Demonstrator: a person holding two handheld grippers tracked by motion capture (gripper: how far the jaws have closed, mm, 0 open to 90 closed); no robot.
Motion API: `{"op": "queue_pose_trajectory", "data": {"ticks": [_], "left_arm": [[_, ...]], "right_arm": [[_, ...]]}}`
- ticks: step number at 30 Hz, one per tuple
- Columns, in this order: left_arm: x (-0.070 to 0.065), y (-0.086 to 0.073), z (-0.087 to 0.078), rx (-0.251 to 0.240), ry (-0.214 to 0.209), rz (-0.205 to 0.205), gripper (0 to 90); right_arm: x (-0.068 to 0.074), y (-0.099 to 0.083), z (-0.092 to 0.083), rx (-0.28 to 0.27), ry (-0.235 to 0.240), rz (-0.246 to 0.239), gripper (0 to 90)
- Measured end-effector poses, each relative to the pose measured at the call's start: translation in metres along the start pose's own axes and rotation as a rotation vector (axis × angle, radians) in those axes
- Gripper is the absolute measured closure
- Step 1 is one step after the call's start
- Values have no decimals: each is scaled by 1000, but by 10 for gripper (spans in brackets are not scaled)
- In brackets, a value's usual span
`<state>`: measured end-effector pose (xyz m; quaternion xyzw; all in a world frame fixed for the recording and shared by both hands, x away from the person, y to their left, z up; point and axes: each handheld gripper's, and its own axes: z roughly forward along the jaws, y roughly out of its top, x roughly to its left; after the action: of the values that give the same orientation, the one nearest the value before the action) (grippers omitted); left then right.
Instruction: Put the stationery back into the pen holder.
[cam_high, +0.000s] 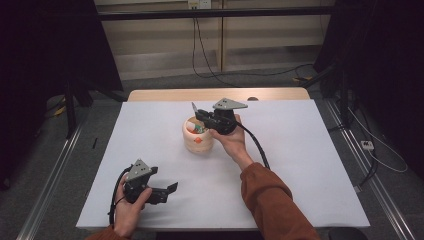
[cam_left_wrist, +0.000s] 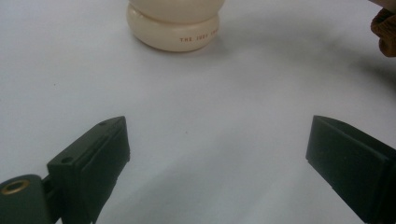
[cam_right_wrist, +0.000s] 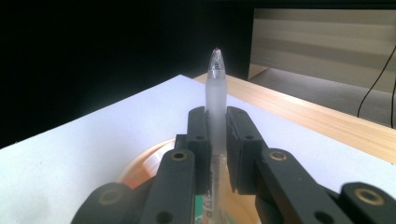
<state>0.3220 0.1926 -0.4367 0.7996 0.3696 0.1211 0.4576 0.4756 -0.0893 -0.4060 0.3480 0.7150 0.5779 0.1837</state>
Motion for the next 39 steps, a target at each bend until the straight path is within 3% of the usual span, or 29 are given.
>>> {"op": "queue_pose_trajectory", "data": {"ticks": [4,7,14,22,29,32,39], "left_arm": [[0,0,0,7,-2,7,61],[0,0,0,9,-2,9,61],[0,0,1,10,-3,5,61],[0,0,1,10,-3,7,61],[0,0,1,4,-2,2,61],[1,0,1,4,1,-1,61],[1,1,0,7,8,-2,61]], "right_arm": [[5,2,-1,7,15,-17,806],[6,4,0,17,15,-2,803],[-3,3,-1,27,7,16,793],[-6,3,-1,28,3,27,713],[-6,4,-2,27,-6,37,586],[-7,5,-3,41,-15,46,470],[-10,6,-7,64,-9,55,314]]}}
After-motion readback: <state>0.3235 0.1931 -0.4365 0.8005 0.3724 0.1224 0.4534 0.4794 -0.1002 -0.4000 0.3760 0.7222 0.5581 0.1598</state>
